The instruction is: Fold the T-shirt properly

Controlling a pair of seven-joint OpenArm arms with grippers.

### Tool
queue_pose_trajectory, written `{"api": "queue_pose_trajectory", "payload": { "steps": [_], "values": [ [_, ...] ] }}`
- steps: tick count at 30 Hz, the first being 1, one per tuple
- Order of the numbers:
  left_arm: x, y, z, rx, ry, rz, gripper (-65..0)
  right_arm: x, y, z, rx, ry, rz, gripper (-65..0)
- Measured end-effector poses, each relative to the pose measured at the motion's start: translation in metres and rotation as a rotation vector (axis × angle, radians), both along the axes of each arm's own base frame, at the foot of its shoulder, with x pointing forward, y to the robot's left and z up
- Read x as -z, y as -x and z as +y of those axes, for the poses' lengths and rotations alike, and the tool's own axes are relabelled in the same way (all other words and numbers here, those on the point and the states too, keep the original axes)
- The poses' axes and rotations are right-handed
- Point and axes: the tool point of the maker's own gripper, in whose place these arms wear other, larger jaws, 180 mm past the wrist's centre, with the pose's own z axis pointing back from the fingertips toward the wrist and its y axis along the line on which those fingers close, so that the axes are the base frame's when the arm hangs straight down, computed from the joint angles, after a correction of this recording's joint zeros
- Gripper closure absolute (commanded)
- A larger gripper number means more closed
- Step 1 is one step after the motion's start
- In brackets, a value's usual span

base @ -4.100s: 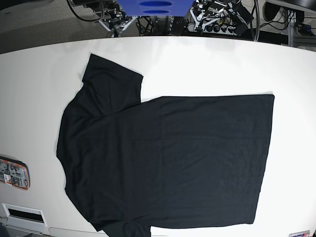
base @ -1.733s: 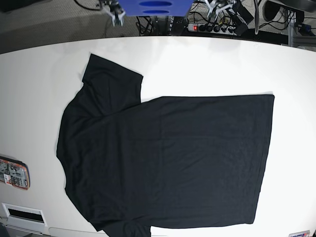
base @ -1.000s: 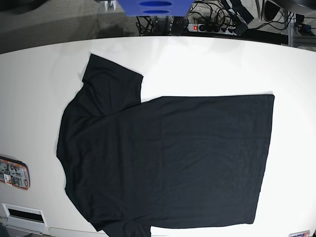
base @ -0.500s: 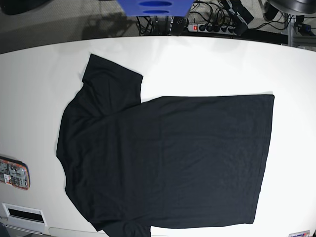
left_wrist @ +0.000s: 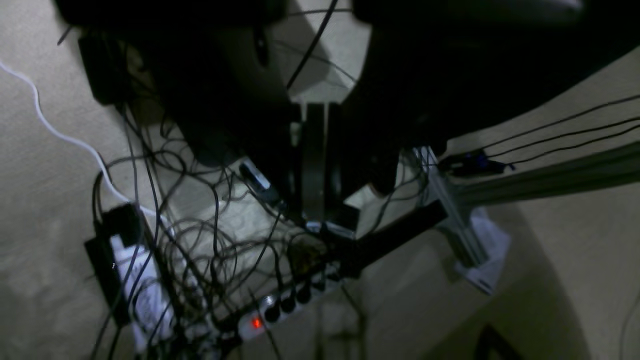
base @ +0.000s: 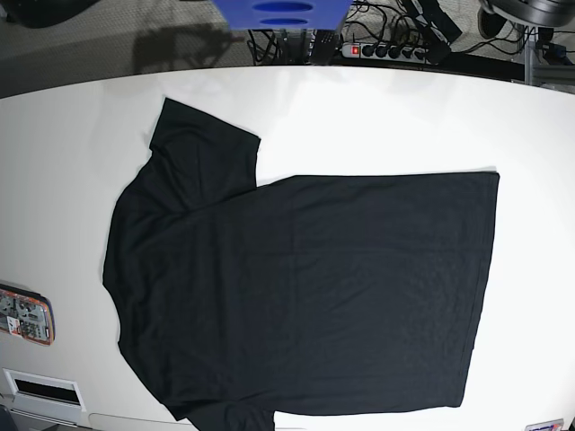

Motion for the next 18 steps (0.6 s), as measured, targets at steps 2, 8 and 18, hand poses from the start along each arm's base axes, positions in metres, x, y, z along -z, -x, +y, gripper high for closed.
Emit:
{"api": "queue_pose_trajectory", "payload": {
  "steps": [2,8,18],
  "values": [
    [0.000,-0.015,-0.009,0.005,0.030,-0.041,0.0,-0.006,-0.018,0.003,0.000,-0.008,-0.050,0.0],
    [-0.003,-0.047,-0.024,-0.011,0.072,-0.135,0.0,-0.019,-0.051,0.010,-0.159,0.023,-0.154,0.0],
    [-0.029,-0.105,-0.015,0.013,0.049,-0.322,0.0,-0.034,-0.087,0.009,-0.196,0.048,-0.256,0.0]
  ]
}}
